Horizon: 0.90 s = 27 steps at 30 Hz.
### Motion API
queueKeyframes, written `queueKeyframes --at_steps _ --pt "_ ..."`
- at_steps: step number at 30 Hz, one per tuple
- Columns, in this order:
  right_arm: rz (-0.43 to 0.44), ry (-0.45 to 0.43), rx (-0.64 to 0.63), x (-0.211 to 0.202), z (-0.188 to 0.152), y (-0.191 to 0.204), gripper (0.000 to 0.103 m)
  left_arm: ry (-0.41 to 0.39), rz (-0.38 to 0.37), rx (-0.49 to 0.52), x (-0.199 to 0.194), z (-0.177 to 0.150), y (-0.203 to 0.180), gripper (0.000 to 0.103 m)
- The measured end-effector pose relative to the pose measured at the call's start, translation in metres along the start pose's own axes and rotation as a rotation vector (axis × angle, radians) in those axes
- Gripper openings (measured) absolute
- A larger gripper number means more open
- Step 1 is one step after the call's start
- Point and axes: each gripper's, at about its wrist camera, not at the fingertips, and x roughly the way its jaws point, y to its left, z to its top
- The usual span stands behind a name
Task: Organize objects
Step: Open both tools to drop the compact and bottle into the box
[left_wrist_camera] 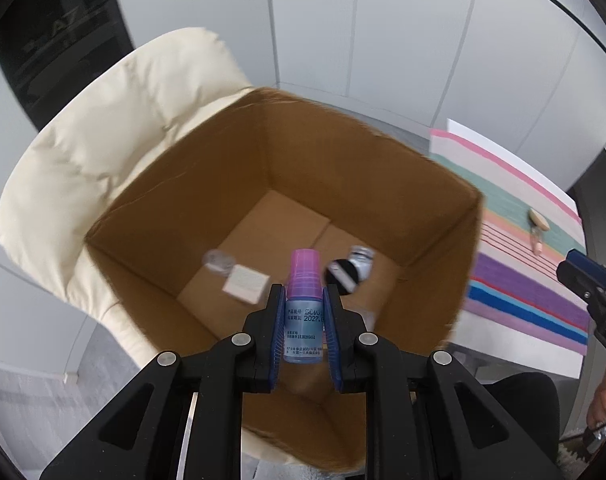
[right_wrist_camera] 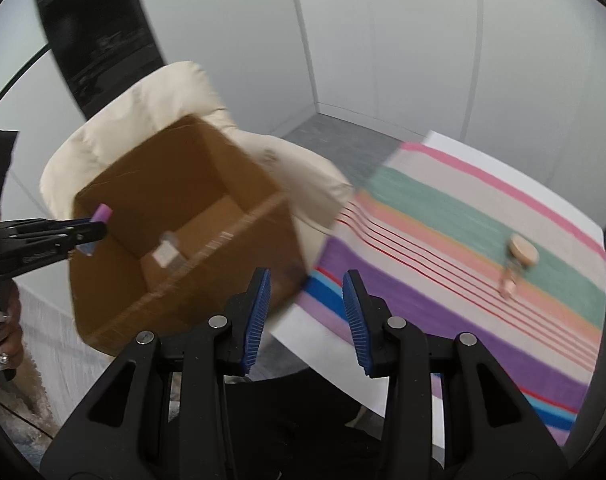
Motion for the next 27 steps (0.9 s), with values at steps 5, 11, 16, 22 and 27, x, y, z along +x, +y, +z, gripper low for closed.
queueKeyframes --at_steps 5,11,16,22,27 --pt "0.046 0.002 -0.075 0.012 0.018 0.048 0.039 0.004 0.028 -0.035 0.003 -0.004 0.029 0.020" --pt "0.087 -0.014 -0.156 0.025 0.031 0.104 0.069 -0.013 0.012 -0.045 0.003 -0.005 0.050 0.028" --pt "0.037 -0.089 -0.165 0.021 0.036 0.122 0.103 -0.075 0.042 -0.012 -0.009 -0.003 0.051 0.103" --pt "0.031 -0.066 -0.154 0.027 0.038 0.127 0.103 -0.106 0.068 0.037 -0.018 -0.007 0.048 0.103" --pt "0.036 -0.049 -0.155 0.028 0.036 0.129 0.103 -0.097 0.048 0.026 -0.019 -0.008 0.048 0.103"
